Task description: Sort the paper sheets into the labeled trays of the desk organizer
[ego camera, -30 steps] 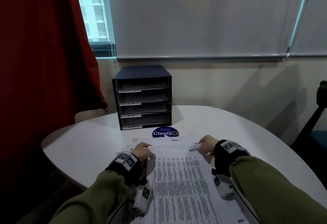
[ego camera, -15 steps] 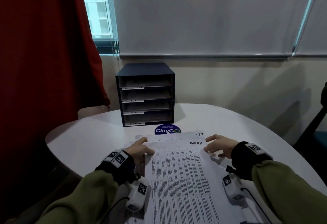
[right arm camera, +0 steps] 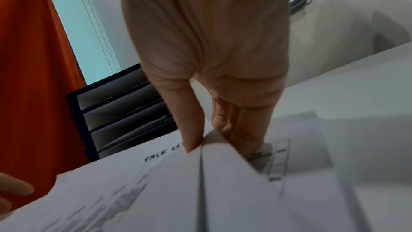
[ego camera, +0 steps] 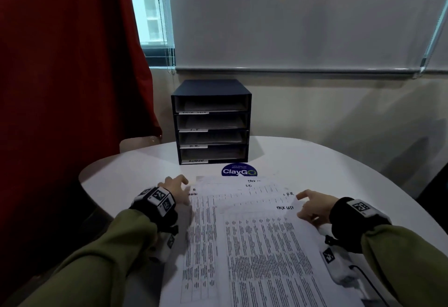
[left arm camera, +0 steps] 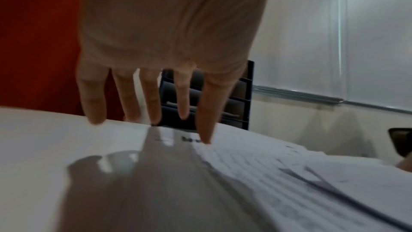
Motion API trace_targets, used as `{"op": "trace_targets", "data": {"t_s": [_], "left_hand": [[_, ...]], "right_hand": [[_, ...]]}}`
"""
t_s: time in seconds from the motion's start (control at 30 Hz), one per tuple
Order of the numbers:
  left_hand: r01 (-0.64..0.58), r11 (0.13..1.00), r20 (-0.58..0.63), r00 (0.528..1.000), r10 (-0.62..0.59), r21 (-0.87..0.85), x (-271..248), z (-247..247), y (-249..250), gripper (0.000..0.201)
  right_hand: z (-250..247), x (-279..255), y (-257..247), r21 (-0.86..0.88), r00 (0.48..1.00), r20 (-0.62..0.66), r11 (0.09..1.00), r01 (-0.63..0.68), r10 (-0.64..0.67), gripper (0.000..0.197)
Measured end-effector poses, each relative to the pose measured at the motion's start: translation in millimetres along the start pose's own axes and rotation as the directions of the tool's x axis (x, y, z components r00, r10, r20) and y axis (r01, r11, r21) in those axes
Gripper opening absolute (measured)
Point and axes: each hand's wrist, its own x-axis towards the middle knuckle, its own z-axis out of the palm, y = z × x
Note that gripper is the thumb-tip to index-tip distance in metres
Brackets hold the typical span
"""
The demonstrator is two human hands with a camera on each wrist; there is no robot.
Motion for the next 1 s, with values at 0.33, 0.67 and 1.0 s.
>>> {"op": "trace_targets", "data": {"t_s": [0.33,0.67,1.0], "left_hand": [[-0.088,0.969,-0.020,0.996,0.086,-0.230,3,2,-18,0.008],[-0.055,0.761,0.031,0.995,0.098,-0.647,10,0,-10,0.005],[0.129,0.670,0.171,0.985,-0.003,-0.731,-3,20,-2,0.042]], "right_hand": [[10,-3,-11,0.052,0.998,0.048,0.998,0.035,-0.038,0.016],[32,2,-29,0.144,0.993,0.100,0.989,0.041,-0.056,0.032],[60,9,-29,0.057,0.998,0.055,0.998,-0.023,0.020,0.029]]}}
